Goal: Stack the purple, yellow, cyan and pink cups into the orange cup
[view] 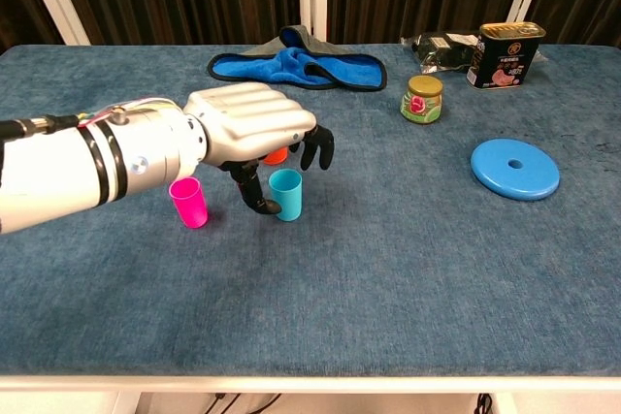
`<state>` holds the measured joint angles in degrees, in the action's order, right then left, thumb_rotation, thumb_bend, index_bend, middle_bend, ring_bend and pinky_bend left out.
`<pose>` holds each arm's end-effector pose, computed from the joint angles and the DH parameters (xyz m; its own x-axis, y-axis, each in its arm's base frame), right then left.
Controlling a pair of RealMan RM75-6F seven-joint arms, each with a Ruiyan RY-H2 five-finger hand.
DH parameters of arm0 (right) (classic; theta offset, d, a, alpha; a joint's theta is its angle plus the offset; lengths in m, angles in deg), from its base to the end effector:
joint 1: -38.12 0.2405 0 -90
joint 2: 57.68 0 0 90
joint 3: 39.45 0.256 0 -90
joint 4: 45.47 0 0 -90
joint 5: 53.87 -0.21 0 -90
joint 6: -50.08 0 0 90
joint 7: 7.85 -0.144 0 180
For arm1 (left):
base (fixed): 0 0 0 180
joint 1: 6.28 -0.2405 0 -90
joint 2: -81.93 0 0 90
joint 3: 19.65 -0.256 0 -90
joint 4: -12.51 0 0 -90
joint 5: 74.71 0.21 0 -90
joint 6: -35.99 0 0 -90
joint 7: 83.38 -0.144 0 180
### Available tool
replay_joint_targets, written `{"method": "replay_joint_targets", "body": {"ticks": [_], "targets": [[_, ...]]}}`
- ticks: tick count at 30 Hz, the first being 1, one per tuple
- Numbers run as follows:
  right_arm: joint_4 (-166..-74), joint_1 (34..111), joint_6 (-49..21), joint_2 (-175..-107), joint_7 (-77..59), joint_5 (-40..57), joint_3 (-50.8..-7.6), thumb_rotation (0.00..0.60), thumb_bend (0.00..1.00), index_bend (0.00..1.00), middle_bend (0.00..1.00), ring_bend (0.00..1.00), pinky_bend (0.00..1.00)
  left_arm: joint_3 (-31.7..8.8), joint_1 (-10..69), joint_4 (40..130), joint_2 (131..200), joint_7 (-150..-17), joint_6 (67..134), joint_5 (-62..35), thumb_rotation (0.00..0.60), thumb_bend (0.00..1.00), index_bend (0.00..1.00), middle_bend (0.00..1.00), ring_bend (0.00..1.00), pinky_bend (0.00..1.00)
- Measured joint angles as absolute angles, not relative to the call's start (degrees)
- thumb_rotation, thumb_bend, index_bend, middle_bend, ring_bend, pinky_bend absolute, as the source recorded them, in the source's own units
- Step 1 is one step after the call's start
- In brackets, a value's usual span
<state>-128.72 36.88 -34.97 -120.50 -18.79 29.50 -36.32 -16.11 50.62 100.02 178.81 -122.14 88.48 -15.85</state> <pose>-0.3652 -0.1464 0.1893 0.3821 -0.0161 0.9240 -0.9134 0.1452 0.3802 -0.0620 0.3071 -0.0849 0.7085 0.1791 0.6826 0.5831 -0.6934 -0.4233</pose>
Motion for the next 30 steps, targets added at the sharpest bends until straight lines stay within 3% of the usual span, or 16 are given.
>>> {"method": "replay_joint_targets", "body": {"ticks": [19,30], "targets": [[-128.22,37.07,-34.4,-120.65,-19.09,29.3,-36.29,0.6,0.17,0.0,0.0,0.0,0.0,-15.65,50.77,97.66,180.31,-121.11,86.27,-15.88,0.6,0.25,0.5,0.53,0.55,0.65],[-128.25,36.98,-34.64,-120.37,-19.47,29.18,-36.11,0.6,0.17,0.0,0.0,0.0,0.0,-14.52,49.8,104.66,175.99,-120.59,88.5,-15.86,0.6,0.26,0.52,0.54,0.56,0.66]]}}
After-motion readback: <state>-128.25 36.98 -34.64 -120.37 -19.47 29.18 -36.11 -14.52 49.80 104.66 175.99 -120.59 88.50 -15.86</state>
